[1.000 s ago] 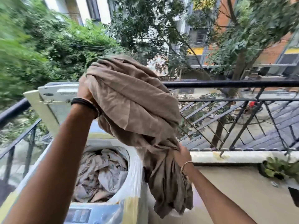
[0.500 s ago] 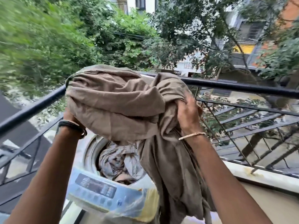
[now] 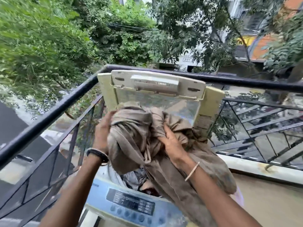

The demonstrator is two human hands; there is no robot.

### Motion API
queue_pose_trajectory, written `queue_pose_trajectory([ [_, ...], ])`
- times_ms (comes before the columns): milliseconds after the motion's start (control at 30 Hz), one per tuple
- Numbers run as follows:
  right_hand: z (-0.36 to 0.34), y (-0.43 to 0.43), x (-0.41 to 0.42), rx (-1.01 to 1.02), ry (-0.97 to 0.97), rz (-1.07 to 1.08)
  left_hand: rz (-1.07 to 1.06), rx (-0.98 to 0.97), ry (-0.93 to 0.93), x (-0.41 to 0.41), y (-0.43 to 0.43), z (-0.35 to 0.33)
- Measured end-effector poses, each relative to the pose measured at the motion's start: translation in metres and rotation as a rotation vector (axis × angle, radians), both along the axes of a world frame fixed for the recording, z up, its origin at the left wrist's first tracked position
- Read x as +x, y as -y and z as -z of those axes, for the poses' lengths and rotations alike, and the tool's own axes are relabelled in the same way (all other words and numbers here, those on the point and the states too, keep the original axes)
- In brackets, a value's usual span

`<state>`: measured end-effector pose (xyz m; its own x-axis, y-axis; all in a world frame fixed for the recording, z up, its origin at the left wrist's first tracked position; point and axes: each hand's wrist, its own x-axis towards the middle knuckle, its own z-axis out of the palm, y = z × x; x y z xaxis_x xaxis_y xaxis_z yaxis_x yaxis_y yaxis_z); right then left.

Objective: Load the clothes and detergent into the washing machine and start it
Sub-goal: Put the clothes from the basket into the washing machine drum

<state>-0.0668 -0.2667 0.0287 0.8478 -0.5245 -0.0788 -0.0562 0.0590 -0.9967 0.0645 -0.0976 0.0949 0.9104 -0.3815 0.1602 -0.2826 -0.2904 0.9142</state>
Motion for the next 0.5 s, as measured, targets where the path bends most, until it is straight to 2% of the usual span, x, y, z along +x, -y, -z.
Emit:
queue_pose_trajectory([
  [33,0.015,-0.003,0.002,-0.067,-0.112,-0.012,0.087,0.039,0.039,-0.005,0.003,0.005],
  [67,0.028,-0.003,0.001,-0.160,-0.239,-0.038,0.158,0.056,0.166,-0.019,0.005,0.000],
  [100,0.045,-0.002,0.000,-0.239,-0.366,-0.077,0.254,0.164,0.236,-0.001,0.005,0.035],
  [167,0.074,-0.004,-0.002,-0.371,-0.582,-0.162,0.447,0.490,0.217,0.024,0.007,0.089],
  [233,0.090,-0.002,-0.009,-0.414,-0.682,-0.211,0.522,0.721,0.098,0.029,0.017,0.131],
  [367,0.078,0.003,-0.038,-0.439,-0.584,-0.036,0.658,1.024,0.143,0.016,0.040,0.174],
  [500,0.046,0.022,-0.089,-0.456,-0.426,0.295,0.754,1.123,0.168,-0.011,0.067,0.193],
])
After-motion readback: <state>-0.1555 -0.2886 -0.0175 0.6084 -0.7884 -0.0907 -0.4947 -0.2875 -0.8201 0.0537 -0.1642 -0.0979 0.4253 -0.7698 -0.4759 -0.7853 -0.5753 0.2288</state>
